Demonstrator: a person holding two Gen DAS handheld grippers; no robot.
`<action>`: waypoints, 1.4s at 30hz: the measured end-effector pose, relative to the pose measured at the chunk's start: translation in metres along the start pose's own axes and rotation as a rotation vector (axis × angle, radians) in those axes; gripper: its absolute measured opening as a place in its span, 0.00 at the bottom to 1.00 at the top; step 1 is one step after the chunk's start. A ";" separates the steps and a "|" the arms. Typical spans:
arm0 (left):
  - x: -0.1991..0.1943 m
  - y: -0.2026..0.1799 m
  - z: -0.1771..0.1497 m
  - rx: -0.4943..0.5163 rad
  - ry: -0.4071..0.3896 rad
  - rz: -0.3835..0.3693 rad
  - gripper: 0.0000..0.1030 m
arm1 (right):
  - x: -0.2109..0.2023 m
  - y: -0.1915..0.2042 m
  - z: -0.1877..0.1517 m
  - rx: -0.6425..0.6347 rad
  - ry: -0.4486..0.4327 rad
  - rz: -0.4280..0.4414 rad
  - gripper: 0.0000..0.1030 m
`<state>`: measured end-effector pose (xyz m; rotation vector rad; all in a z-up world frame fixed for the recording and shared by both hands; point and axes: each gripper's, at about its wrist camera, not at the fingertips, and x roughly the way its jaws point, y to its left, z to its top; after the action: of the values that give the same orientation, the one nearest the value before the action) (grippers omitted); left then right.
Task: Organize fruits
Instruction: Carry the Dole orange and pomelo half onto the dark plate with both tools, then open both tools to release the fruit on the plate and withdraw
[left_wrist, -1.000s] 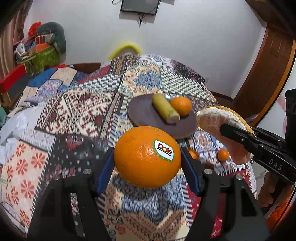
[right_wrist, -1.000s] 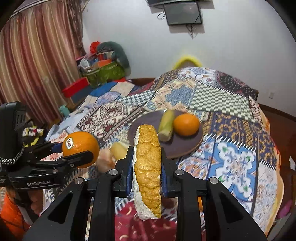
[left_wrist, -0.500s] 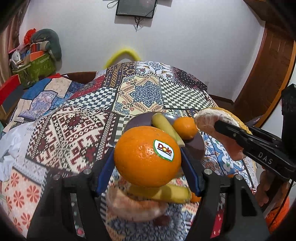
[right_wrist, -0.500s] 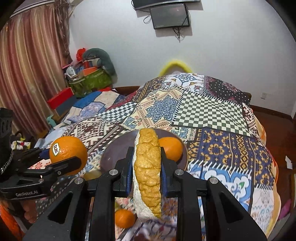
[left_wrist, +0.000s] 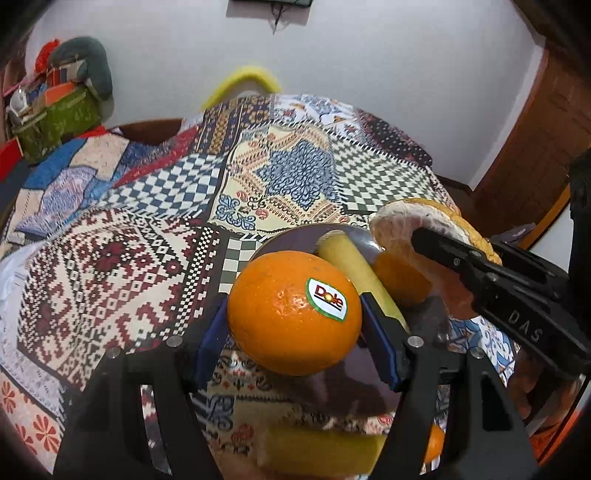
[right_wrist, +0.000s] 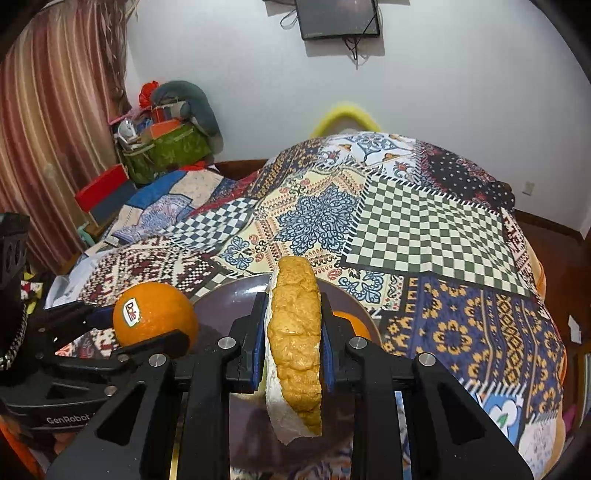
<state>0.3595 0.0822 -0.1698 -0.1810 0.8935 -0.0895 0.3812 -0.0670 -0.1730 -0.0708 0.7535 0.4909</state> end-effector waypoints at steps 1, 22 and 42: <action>0.003 0.000 0.001 -0.003 0.004 -0.001 0.66 | 0.004 -0.001 0.001 -0.002 0.007 -0.001 0.21; 0.040 -0.004 0.005 -0.001 0.122 -0.002 0.66 | 0.006 -0.003 -0.012 -0.017 0.093 0.038 0.22; -0.039 -0.009 -0.001 0.006 -0.015 0.011 0.67 | -0.045 -0.003 -0.023 -0.011 0.051 0.031 0.28</action>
<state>0.3345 0.0792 -0.1387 -0.1712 0.8793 -0.0808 0.3398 -0.0932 -0.1604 -0.0822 0.8032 0.5244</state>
